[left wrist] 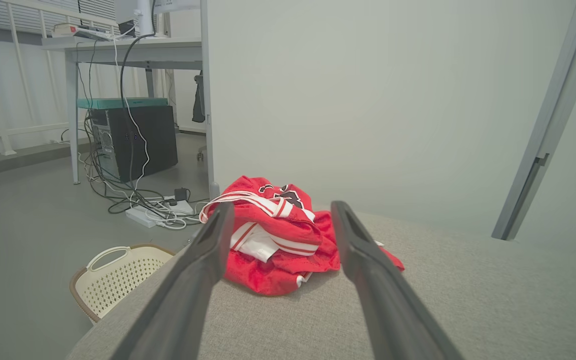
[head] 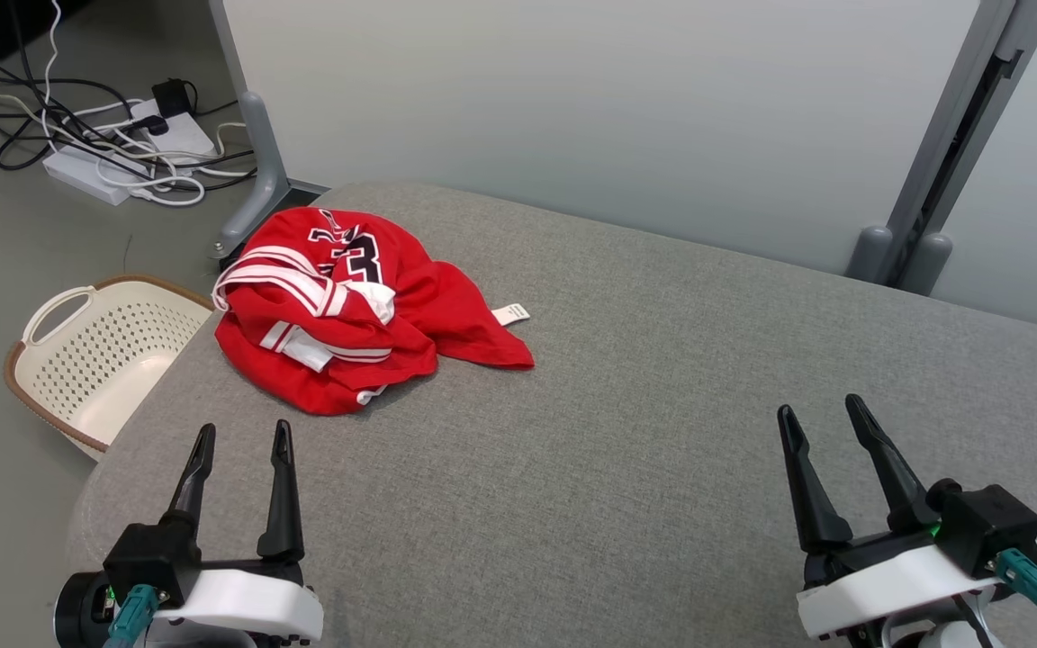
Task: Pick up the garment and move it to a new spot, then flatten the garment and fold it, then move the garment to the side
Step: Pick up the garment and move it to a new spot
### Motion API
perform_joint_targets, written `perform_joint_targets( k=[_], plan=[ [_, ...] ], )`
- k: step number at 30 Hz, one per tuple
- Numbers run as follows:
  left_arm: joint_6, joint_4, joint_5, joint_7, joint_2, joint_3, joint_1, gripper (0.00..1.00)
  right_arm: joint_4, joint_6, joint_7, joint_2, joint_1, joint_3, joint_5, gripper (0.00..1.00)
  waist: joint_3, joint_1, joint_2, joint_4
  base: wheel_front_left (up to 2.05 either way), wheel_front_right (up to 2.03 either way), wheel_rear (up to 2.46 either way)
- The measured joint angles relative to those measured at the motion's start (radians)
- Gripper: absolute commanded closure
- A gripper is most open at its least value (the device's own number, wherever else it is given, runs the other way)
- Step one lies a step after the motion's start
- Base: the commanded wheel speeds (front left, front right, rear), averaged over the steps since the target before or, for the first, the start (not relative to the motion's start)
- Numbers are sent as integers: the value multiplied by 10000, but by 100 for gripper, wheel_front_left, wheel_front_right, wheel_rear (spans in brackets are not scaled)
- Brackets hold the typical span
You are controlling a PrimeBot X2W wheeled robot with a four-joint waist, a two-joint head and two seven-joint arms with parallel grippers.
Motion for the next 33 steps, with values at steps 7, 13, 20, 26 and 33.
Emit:
perform_joint_targets(
  k=[7, 13, 20, 26, 33],
  plan=[
    [-52, 15, -40, 0, 2, 36, -7, 0, 40, 0, 0, -50, 2, 178, 86, 0, 8, 0, 0, -77, 0, 0, 0],
    [-320, 483, -157, 0, 228, 301, -576, 0, 46, 0, 0, -94, -20, 207, 159, 0, 77, 0, 0, -392, 0, 0, 0],
    [-477, 1225, -435, 568, 767, 606, -1762, 0, 35, 0, 0, -117, -183, 161, 180, 0, 322, 0, 0, -991, 0, 0, 0],
    [-660, 1988, -830, 1267, 1241, 871, -3010, 0, -15, 0, 0, -186, -410, 92, 180, 0, 704, 0, 0, -1516, 0, 0, 0],
    [-924, 3304, -1569, 2301, 2059, 1480, -4679, 0, -151, 0, 0, -257, -908, 61, 174, 0, 1223, 0, 0, -2202, 0, 0, 0]
  ],
)
